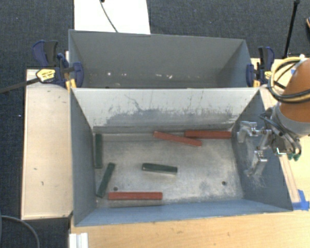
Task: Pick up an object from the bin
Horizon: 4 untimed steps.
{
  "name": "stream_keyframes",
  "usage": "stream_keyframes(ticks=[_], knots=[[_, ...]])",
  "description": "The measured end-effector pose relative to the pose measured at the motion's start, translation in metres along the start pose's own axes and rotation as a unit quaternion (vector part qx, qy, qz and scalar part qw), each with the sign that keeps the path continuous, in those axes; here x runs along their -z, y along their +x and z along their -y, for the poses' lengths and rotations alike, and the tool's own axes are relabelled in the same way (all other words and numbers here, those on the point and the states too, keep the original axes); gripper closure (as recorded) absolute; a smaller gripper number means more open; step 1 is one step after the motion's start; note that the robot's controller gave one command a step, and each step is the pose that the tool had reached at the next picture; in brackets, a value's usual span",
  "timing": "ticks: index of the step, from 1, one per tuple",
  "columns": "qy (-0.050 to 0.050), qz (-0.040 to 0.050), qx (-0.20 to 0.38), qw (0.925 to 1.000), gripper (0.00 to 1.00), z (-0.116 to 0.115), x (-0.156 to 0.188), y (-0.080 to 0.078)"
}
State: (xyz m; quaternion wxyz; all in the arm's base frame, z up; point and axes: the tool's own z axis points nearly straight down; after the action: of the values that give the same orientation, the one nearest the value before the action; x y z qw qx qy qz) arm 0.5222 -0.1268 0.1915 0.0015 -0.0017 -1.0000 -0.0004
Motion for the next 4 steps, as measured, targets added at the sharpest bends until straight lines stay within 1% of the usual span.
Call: stream_keyframes(ticks=[1,2,3,4], knots=[[-0.001,0.0045,-0.105,0.9944,0.0,-0.067,0.012,-0.008],[-0.001,-0.0002,-0.087,0.9962,0.0,-0.137,-0.05,-0.018],[0.0,-0.0013,-0.125,0.9922,0.0,-0.156,-0.123,-0.013],[-0.001,0.0047,-0.242,0.9702,0.0,-0.133,-0.039,-0.013]])
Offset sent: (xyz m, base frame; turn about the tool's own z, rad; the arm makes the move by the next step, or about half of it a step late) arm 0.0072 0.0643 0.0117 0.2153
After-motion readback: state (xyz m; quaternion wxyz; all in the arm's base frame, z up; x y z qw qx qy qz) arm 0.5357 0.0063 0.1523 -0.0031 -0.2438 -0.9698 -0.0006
